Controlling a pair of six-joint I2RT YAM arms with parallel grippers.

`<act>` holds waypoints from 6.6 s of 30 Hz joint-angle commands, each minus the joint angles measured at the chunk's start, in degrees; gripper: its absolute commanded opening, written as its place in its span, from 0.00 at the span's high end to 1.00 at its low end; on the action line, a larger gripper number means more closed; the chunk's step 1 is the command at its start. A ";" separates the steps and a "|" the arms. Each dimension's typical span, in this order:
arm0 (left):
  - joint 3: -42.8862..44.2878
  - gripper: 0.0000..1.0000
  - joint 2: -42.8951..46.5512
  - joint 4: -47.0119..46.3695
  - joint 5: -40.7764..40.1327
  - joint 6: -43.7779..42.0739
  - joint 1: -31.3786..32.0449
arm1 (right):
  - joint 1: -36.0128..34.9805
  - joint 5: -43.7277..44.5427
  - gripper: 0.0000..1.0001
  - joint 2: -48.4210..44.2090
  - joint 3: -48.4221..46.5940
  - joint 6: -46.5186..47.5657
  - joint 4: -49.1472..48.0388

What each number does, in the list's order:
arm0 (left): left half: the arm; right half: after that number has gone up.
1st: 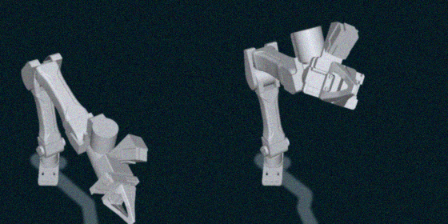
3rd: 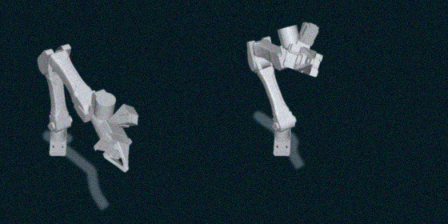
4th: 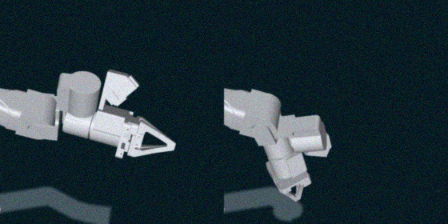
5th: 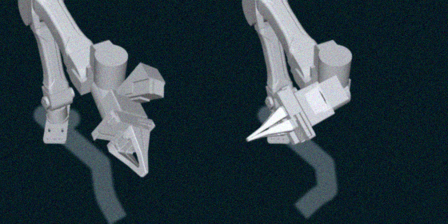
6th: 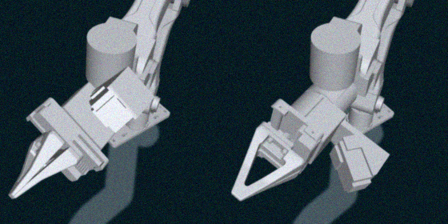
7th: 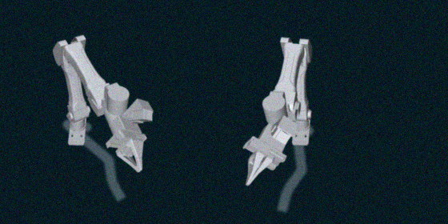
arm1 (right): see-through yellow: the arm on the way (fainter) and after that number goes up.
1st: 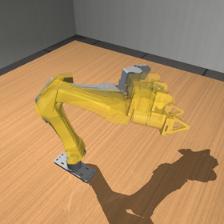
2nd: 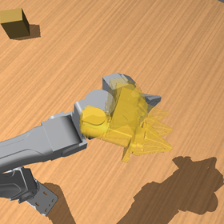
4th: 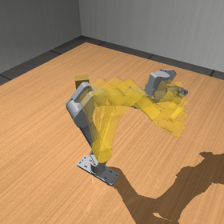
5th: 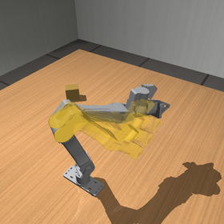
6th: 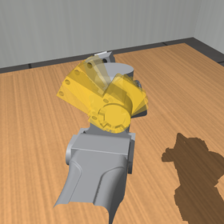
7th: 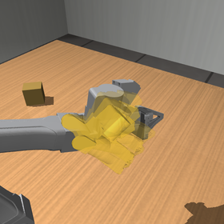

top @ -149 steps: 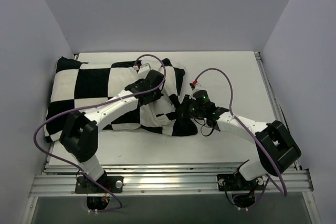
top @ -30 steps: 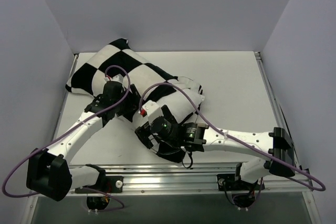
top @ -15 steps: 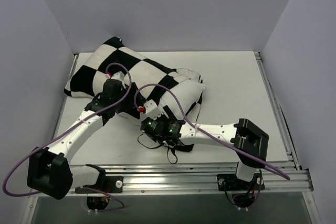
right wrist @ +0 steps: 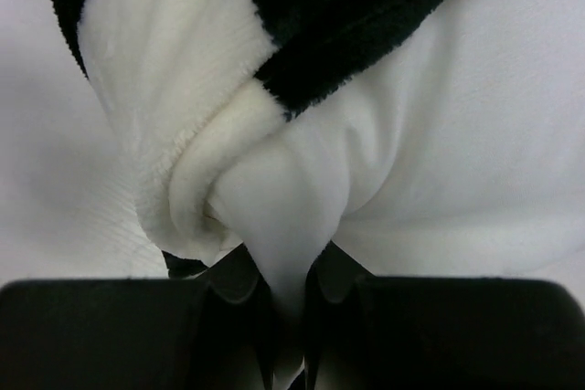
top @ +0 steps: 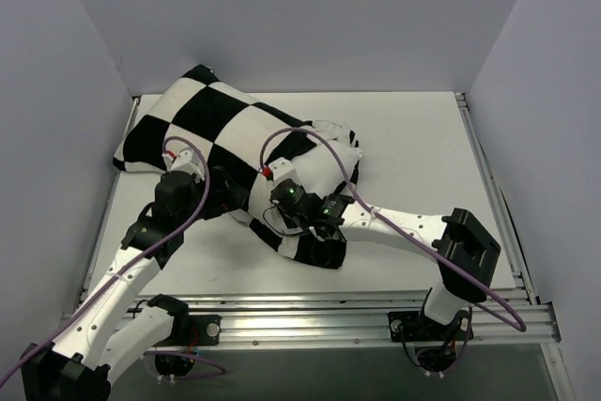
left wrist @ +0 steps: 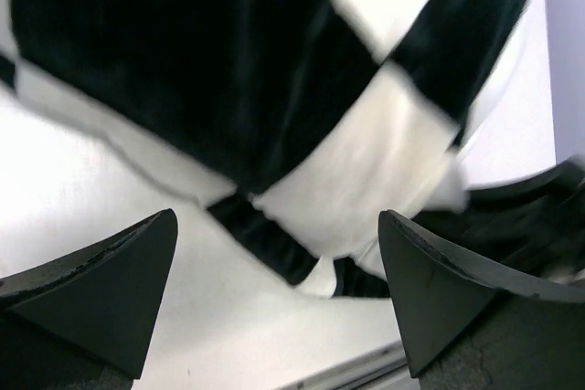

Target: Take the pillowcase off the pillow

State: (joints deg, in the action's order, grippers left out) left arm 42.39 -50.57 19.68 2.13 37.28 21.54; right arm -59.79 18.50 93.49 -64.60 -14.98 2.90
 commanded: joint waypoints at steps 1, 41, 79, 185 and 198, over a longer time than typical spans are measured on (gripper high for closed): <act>-6.17 0.01 3.54 -1.13 3.47 4.73 -0.27 | 3.35 -9.25 1.00 -2.88 -4.92 -1.71 -5.09; -4.42 0.98 -19.31 -16.28 -16.10 5.87 8.98 | 11.10 -24.56 1.00 -16.91 -8.87 -3.39 3.16; 21.22 0.09 -12.44 7.30 0.51 -15.55 2.78 | 39.12 -52.87 0.10 -22.91 -0.10 -4.27 14.86; -1.07 0.06 -0.59 3.70 0.33 -1.87 2.10 | 7.16 -2.07 0.05 -18.89 -12.04 7.51 20.66; -3.89 0.06 0.03 5.10 -5.38 0.68 1.14 | -7.27 3.90 0.00 0.89 -14.68 12.08 21.27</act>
State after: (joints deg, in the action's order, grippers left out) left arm 37.93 -50.70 25.50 -1.04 36.07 23.40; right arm -67.35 16.99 91.18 -79.26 -4.34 23.00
